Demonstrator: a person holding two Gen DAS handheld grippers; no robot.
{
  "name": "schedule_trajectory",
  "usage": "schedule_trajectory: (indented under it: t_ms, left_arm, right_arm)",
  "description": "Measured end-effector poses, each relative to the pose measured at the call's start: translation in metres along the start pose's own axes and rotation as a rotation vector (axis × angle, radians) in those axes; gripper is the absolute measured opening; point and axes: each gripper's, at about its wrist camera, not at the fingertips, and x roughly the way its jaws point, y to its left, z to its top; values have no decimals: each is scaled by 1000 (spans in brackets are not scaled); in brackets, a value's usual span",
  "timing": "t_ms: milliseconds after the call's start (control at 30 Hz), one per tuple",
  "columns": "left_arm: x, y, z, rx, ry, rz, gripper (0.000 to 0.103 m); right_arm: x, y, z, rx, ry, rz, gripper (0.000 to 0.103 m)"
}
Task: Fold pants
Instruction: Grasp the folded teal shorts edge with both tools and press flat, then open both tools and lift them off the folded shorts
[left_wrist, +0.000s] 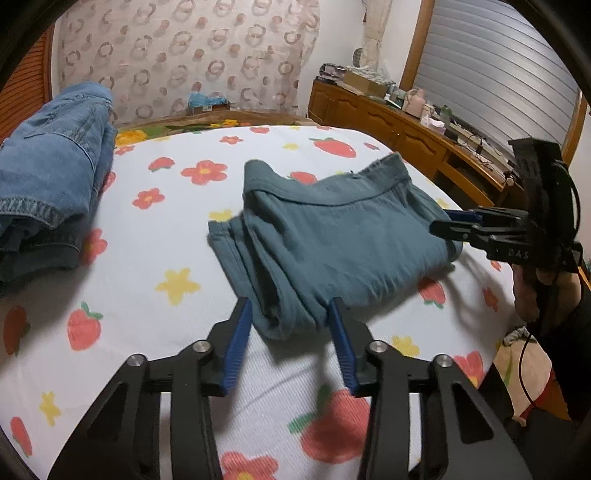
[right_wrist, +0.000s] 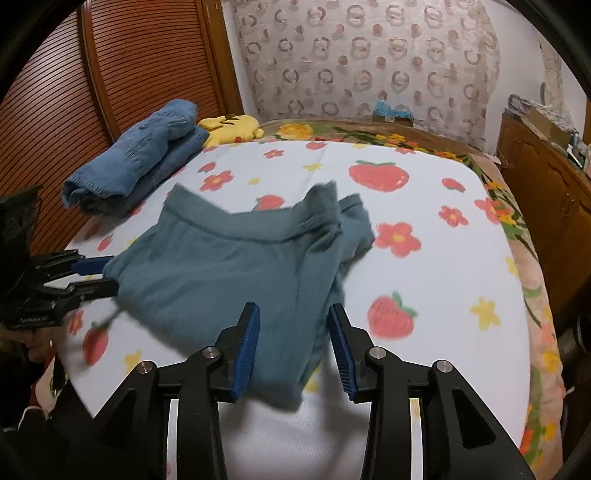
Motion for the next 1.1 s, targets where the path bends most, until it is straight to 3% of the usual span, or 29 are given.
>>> schedule_trajectory:
  t_ms: [100, 300, 433, 667, 800, 833, 1100]
  left_arm:
    - [1, -2, -3, 3, 2, -9, 33]
    - [-1, -3, -2, -1, -4, -6, 31]
    - [-1, -2, -2, -1, -2, -5, 30]
    - [-4, -4, -4, 4, -15, -17, 20]
    - [-9, -3, -5, 2, -34, -31, 12]
    - [-10, -2, -5, -1, -34, -31, 11]
    - [-12, 0, -7, -7, -27, -39, 9]
  right_arm:
    - [-8, 1, -9, 11, -6, 12, 40]
    - [-24, 2, -25, 19, -18, 37, 40]
    - [-21, 5, -32, 0, 1, 24, 40]
    - [-9, 7, -30, -12, 16, 8, 40]
    - [-12, 5, -31, -7, -14, 18, 12]
    - [-14, 3, -31, -2, -24, 27, 9]
    - [-31, -2, -37, 22, -90, 5, 5]
